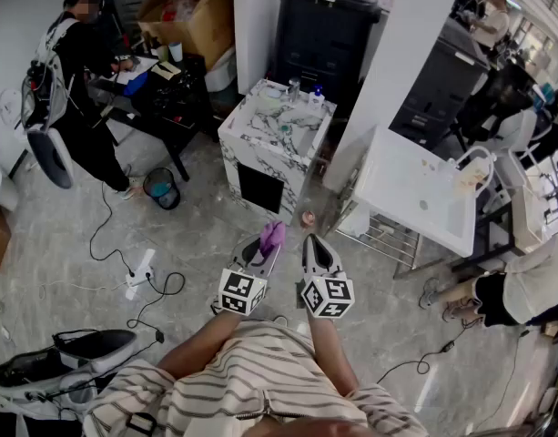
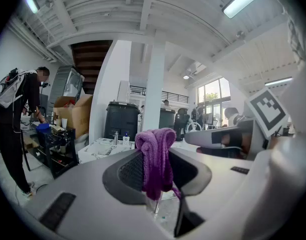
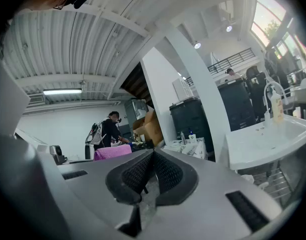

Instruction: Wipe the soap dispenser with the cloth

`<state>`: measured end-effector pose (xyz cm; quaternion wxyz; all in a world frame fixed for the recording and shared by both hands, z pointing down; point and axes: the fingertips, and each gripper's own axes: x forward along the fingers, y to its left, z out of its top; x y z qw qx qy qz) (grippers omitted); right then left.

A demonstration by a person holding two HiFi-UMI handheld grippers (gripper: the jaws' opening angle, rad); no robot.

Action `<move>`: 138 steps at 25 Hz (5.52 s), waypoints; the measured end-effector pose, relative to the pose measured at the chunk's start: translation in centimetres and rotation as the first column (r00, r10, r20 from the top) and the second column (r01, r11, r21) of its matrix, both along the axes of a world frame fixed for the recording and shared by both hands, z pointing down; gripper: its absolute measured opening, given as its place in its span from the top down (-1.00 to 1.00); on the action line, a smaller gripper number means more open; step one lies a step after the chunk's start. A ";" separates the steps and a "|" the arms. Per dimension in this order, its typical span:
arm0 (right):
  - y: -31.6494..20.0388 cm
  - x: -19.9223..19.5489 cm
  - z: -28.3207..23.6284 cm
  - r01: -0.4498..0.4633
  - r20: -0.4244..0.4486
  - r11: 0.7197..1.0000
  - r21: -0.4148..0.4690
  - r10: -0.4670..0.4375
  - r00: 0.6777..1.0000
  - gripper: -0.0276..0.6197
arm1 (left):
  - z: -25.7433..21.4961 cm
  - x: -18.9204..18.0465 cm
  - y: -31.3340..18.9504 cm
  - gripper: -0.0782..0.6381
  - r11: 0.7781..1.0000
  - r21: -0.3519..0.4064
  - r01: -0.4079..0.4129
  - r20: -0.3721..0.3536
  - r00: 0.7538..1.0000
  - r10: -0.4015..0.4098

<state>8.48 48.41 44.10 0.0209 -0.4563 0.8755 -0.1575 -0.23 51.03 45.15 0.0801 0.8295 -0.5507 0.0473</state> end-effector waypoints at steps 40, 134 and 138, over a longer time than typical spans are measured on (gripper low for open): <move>-23.9 -0.5 1.7 0.008 0.005 0.999 0.039 -0.008 1.000 0.89 | 2.4 0.9 -23.4 0.45 0.999 -0.024 -0.027 -0.080 0.996 0.025; -78.7 -7.7 18.2 -0.026 -0.283 0.996 -0.085 0.001 0.959 0.45 | 12.6 -4.9 -70.4 0.44 0.976 -0.214 0.052 0.004 0.999 -0.052; -79.2 -7.9 19.0 -0.034 -0.323 0.994 -0.103 -0.001 0.946 0.45 | 12.9 -5.1 -70.4 0.44 0.974 -0.218 0.053 0.012 0.999 -0.052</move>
